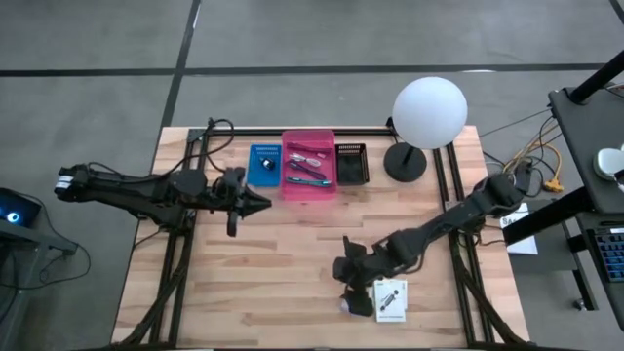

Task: Pick and place items into bin
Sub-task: Put the violet charger adapter into the blue bin

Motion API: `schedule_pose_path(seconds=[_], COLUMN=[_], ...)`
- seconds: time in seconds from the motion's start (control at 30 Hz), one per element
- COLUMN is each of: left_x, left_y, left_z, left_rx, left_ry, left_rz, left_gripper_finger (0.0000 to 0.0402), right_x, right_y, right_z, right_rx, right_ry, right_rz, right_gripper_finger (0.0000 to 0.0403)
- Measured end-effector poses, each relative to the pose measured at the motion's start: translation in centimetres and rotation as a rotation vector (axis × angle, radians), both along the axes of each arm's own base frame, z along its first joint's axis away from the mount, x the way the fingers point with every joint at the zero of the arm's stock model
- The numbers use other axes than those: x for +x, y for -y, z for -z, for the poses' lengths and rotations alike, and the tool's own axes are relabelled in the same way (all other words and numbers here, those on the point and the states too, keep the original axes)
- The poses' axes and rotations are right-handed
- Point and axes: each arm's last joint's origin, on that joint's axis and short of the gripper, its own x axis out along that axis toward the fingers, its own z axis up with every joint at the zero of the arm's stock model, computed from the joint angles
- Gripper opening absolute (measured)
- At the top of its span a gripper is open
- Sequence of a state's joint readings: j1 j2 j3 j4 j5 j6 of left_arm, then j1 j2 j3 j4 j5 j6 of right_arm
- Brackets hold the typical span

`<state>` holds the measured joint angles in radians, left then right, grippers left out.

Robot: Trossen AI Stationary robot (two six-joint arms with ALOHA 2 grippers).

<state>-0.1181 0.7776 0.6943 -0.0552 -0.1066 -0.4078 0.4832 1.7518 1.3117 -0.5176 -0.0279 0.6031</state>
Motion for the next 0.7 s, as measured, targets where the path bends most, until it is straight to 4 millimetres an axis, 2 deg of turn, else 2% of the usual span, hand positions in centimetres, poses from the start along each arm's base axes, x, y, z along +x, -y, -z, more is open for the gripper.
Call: schedule_pose_path(seconds=[0.23, 0.43, 0.7], left_x=[0.4, 0.3, 0.3], left_y=[0.0, 0.0, 0.0], left_z=[1.3, 2.0, 2.0], left_rx=[0.000, -0.021, -0.022], left_ry=[-0.040, -0.063, -0.062], left_rz=[0.000, -0.005, -0.005], left_gripper_finger=[0.0013, 0.0013, 0.0013], right_x=[-0.6, -0.1, 0.4], right_y=[-2.9, -3.5, -3.9], right_z=[2.6, 4.8, 7.2], right_rx=[-0.020, 0.010, -0.018], right_ry=[-0.068, -0.147, -0.193], right_rz=[-0.051, 0.056, 0.054], right_gripper_finger=[0.0242, 0.0271, 0.0310])
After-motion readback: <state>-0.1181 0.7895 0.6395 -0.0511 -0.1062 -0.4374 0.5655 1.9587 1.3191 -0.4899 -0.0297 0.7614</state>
